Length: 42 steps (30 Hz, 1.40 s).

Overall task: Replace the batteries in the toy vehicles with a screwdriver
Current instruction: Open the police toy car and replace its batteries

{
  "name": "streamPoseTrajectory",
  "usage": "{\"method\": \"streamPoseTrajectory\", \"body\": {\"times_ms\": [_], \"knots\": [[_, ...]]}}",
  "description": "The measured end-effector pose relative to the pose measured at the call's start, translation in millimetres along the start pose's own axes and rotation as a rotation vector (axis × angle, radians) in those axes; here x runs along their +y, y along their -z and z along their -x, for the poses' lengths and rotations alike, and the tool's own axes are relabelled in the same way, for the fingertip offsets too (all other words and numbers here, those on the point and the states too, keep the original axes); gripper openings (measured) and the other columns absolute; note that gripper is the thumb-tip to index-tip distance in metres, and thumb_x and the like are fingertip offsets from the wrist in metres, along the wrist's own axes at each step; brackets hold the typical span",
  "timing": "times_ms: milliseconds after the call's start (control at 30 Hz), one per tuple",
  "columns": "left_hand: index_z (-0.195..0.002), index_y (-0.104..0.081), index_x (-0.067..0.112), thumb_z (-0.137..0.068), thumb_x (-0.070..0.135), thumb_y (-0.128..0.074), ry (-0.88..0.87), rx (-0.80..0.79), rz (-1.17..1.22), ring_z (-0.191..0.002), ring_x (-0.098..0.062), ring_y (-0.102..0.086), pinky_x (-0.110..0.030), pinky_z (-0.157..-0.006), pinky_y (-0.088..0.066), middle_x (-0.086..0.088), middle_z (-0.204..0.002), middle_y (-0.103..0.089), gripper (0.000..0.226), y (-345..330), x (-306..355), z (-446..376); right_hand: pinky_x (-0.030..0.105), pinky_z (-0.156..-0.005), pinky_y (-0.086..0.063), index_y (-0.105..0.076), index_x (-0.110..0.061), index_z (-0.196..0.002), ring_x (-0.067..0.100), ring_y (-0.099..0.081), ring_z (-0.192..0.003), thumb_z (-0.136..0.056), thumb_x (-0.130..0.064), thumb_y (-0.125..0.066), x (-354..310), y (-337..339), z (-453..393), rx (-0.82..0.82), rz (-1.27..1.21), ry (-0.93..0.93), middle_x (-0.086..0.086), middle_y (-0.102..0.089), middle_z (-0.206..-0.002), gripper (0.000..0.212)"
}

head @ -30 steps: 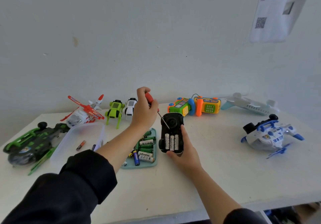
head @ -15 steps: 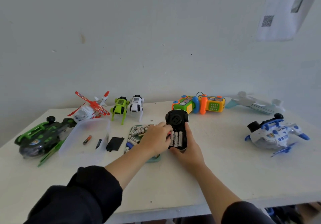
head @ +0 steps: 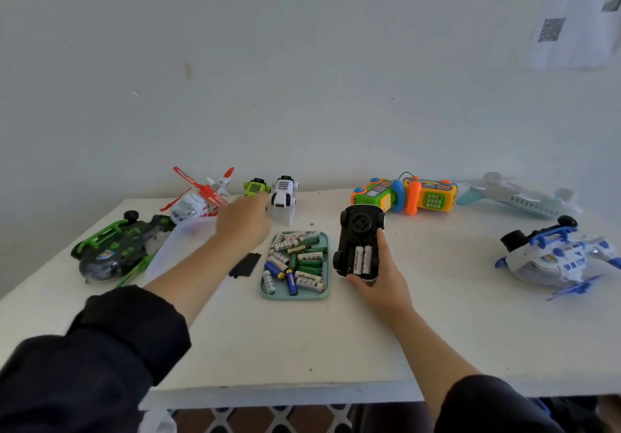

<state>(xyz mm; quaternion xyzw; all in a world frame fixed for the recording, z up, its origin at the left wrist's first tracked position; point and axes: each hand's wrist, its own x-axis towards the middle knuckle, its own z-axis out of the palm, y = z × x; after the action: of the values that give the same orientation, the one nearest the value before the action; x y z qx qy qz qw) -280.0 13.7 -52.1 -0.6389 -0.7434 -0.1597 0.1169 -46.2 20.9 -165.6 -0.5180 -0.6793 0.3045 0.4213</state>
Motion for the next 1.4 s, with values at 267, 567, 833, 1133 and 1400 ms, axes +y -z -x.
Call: {"method": "streamPoseTrajectory", "body": {"times_ms": [267, 567, 833, 1133, 1400], "knots": [[-0.1, -0.058, 0.009, -0.092, 0.009, -0.046, 0.325, -0.477, -0.132, -0.076, -0.023, -0.059, -0.029, -0.064, -0.046, -0.009, -0.085, -0.06, 0.014, -11.7, -81.3, 1.5, 0.019, -0.087, -0.036, -0.008, -0.028, -0.15, 0.016, -0.052, -0.121, -0.079, -0.018, -0.074, -0.8, 0.0, 0.1, -0.006, 0.032, 0.003, -0.005, -0.044, -0.143, 0.098], [-0.074, -0.054, 0.008, -0.091, 0.004, -0.04, 0.238, -0.613, 0.231, -0.046, -0.018, -0.044, -0.02, -0.047, -0.035, -0.009, -0.067, -0.063, 0.023, -10.6, -56.7, 9.3, 0.018, -0.087, -0.034, -0.005, -0.028, -0.15, 0.014, -0.05, -0.124, -0.08, -0.018, -0.073, -4.3, -0.3, 1.9, -0.016, 0.033, 0.0, -0.007, -0.042, -0.145, 0.098], [-0.068, -0.041, 0.01, -0.092, 0.003, -0.035, 0.089, -0.636, 0.077, -0.055, -0.018, -0.029, -0.026, -0.05, -0.023, -0.007, -0.065, -0.033, 0.025, 8.3, -28.4, -0.4, 0.018, -0.083, -0.036, -0.003, -0.03, -0.15, 0.005, -0.054, -0.105, -0.081, -0.015, -0.072, -8.4, 1.6, 5.3, -0.035, -0.002, 0.008, -0.014, -0.046, -0.132, 0.098], [-0.095, -0.053, 0.013, -0.088, 0.02, -0.061, -0.123, -0.244, 0.378, -0.069, -0.013, -0.053, -0.023, -0.057, -0.039, 0.003, -0.079, -0.055, 0.013, 38.7, 42.4, -0.8, 0.008, -0.073, -0.035, -0.011, -0.05, -0.129, 0.0, -0.049, -0.103, -0.081, -0.012, -0.069, -13.9, 4.3, 7.6, -0.008, -0.047, 0.033, -0.024, -0.045, -0.118, 0.084], [-0.074, -0.044, 0.013, -0.081, -0.001, -0.062, -0.046, -0.203, 0.786, -0.055, -0.016, -0.068, -0.03, -0.05, -0.055, -0.013, -0.07, -0.063, 0.024, 11.1, 64.6, 33.3, -0.002, -0.063, -0.038, -0.007, -0.035, -0.148, 0.005, -0.062, -0.08, -0.081, -0.014, -0.071, -3.7, -0.1, 2.9, -0.029, -0.054, -0.025, -0.008, -0.061, -0.109, 0.095]]}}
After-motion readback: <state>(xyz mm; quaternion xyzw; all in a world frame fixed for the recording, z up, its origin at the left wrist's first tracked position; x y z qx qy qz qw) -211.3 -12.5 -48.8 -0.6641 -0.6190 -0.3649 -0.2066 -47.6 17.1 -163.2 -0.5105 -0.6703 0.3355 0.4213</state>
